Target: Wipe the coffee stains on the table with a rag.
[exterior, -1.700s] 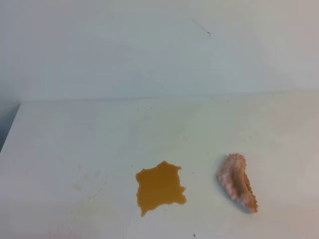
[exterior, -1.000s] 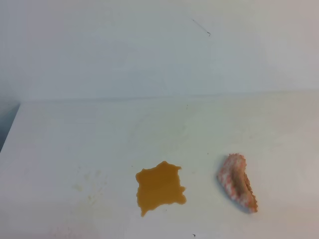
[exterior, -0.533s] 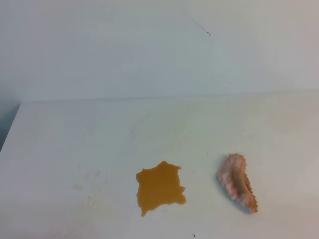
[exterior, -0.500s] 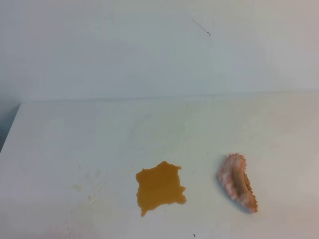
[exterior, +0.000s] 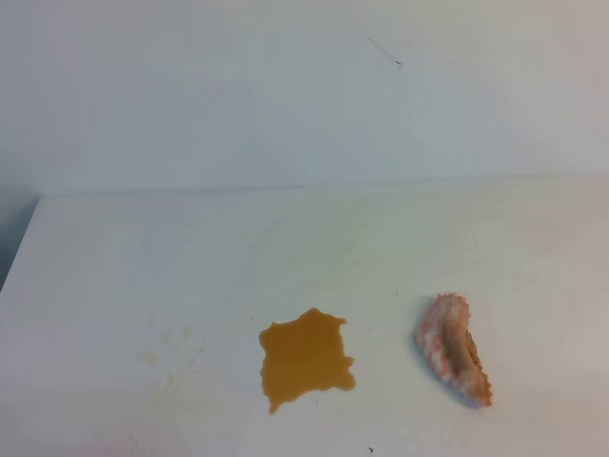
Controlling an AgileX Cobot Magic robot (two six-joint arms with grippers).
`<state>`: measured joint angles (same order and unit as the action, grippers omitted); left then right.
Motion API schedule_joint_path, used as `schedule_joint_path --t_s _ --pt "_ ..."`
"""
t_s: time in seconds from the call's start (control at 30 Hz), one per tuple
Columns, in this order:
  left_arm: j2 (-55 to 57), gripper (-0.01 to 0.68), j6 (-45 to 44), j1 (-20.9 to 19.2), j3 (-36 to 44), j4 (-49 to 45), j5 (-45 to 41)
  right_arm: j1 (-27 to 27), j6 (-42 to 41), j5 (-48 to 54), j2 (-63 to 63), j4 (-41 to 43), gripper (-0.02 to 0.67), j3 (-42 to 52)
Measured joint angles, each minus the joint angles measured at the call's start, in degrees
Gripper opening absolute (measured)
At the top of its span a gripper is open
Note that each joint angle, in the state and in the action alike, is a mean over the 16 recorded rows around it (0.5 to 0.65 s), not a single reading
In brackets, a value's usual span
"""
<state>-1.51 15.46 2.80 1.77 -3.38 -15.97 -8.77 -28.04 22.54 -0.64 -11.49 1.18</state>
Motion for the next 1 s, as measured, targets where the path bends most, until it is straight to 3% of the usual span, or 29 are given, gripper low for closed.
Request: schedule_joint_path --t_s 1.0 --pt "0.0 0.000 0.0 0.0 0.0 0.0 0.0 0.0 0.1 -3.0 0.0 -0.7 -0.002 0.2"
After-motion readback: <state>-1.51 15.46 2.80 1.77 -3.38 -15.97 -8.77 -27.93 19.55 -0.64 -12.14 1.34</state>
